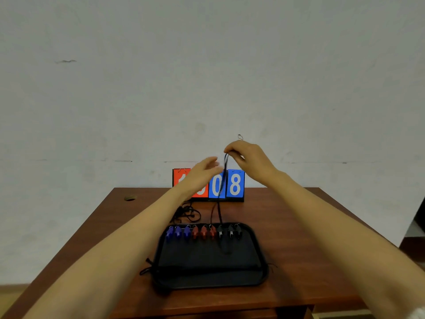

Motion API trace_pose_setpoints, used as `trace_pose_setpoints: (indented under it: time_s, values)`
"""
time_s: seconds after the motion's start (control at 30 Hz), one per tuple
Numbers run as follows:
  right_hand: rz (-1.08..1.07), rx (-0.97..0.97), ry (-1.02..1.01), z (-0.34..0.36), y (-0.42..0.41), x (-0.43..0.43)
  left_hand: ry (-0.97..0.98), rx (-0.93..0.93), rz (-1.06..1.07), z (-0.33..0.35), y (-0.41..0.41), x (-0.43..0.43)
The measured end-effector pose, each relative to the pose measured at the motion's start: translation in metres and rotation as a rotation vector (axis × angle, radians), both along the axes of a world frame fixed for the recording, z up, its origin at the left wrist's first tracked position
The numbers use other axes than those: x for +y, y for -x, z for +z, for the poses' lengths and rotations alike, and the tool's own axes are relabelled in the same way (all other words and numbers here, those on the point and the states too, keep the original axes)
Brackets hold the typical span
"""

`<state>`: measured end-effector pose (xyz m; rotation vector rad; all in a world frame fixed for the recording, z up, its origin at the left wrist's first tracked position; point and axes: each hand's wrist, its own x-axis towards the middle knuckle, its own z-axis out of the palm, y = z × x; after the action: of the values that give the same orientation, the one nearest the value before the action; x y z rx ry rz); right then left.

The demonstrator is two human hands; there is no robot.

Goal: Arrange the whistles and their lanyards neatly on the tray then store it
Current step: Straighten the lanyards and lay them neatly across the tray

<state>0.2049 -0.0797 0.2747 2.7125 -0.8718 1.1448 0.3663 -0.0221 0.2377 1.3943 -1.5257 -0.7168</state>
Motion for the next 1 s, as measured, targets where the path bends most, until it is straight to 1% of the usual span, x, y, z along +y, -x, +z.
trace_pose_setpoints:
  time_s: [0.07, 0.13, 0.2, 0.27, 0.37, 0.5, 0.57, 0.63, 0.73, 0.83, 0.93, 1.0]
  values:
    - [0.02, 0.016, 0.043, 0.0, -0.004, 0.0, 0.008, 0.186, -0.061, 0.007, 0.014, -0.002]
    - [0.005, 0.008, 0.091, -0.001, -0.002, -0.003, 0.035, 0.267, -0.126, 0.007, 0.022, -0.003]
    - [-0.05, 0.02, 0.173, -0.001, 0.003, -0.008, 0.074, 0.232, -0.091, 0.005, 0.023, -0.006]
    - [-0.112, 0.067, 0.234, -0.004, 0.011, -0.014, 0.097, 0.15, -0.01, 0.001, 0.019, -0.008]
    - [-0.196, 0.14, 0.229, -0.013, 0.025, -0.023, 0.112, 0.005, 0.044, -0.004, 0.01, -0.007]
    - [-0.246, 0.135, 0.16, -0.023, 0.032, -0.023, 0.114, -0.08, 0.046, -0.005, 0.003, -0.004]
    - [-0.278, 0.102, 0.093, -0.024, 0.032, -0.021, 0.096, -0.17, 0.046, -0.009, -0.004, -0.003]
    - [-0.323, 0.111, 0.029, -0.029, 0.036, -0.023, 0.071, -0.271, 0.047, -0.016, -0.015, -0.002]
    - [-0.363, 0.082, -0.081, -0.045, 0.047, -0.03, 0.013, -0.379, 0.075, -0.03, -0.032, 0.0]
    - [-0.387, 0.032, -0.229, -0.066, 0.058, -0.038, -0.053, -0.407, 0.114, -0.045, -0.05, 0.003]
    - [-0.358, -0.022, -0.373, -0.089, 0.067, -0.041, -0.147, -0.494, 0.171, -0.07, -0.071, 0.006]
    - [-0.346, -0.036, -0.454, -0.107, 0.073, -0.041, -0.208, -0.521, 0.202, -0.089, -0.082, 0.011]
